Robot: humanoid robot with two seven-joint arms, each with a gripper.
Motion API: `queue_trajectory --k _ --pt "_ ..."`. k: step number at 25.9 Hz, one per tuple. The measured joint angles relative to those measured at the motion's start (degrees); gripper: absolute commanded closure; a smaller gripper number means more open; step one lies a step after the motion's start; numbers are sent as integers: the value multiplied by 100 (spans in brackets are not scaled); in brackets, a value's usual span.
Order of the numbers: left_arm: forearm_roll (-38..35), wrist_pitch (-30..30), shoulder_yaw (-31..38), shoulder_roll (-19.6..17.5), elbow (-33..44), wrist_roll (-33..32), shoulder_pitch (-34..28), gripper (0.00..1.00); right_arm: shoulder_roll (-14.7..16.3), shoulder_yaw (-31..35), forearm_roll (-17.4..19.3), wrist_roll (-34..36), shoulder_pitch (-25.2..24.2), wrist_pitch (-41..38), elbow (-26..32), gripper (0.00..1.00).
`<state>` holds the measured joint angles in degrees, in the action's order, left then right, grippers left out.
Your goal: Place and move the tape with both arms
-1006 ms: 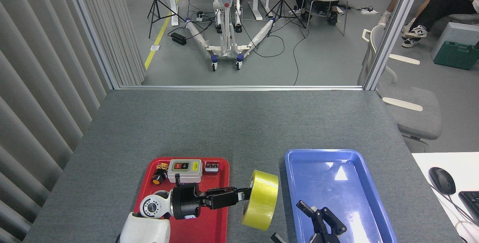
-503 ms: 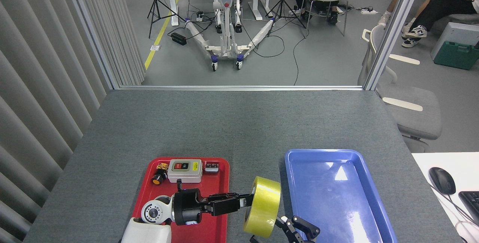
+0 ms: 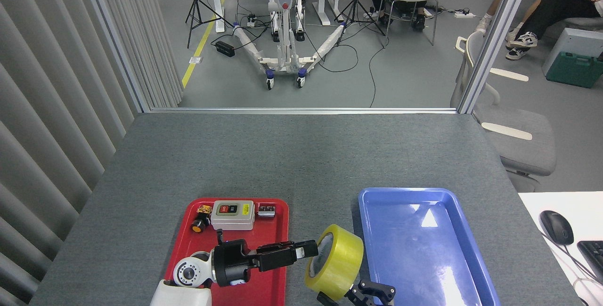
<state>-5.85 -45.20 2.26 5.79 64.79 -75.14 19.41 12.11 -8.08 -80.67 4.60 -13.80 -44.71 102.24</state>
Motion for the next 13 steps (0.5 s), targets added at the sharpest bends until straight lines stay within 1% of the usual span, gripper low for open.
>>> queue_trajectory --k 2,3,6,8,10,11,12,13 --pt "33 0 3 -200 14 320 -17 0 26 68 4 -57 -3 7 1 100" --pt "52 0 8 -367 30 553 -34 0 42 126 7 -69 6 -14 6 100" --pt "36 15 7 -935 214 1441 -229 0 106 389 12 -38 8 -17 7 100" --pt "-154 21 3 -1254 445 2205 -454 1 167 587 12 0 22 -23 -3 100" --pt "-670 23 3 -1501 681 2996 -684 1 242 753 12 -264 59 6 -11 100" --pt "-1098 81 -3 -1588 836 3463 -800 1 276 826 12 -526 97 112 -14 100" --pt "-1586 237 -13 -1655 1019 3939 -930 1 300 877 14 -786 158 286 -15 100" --pt "-2128 528 -38 -1690 1276 4438 -1080 0 320 917 15 -1157 239 544 -21 100"
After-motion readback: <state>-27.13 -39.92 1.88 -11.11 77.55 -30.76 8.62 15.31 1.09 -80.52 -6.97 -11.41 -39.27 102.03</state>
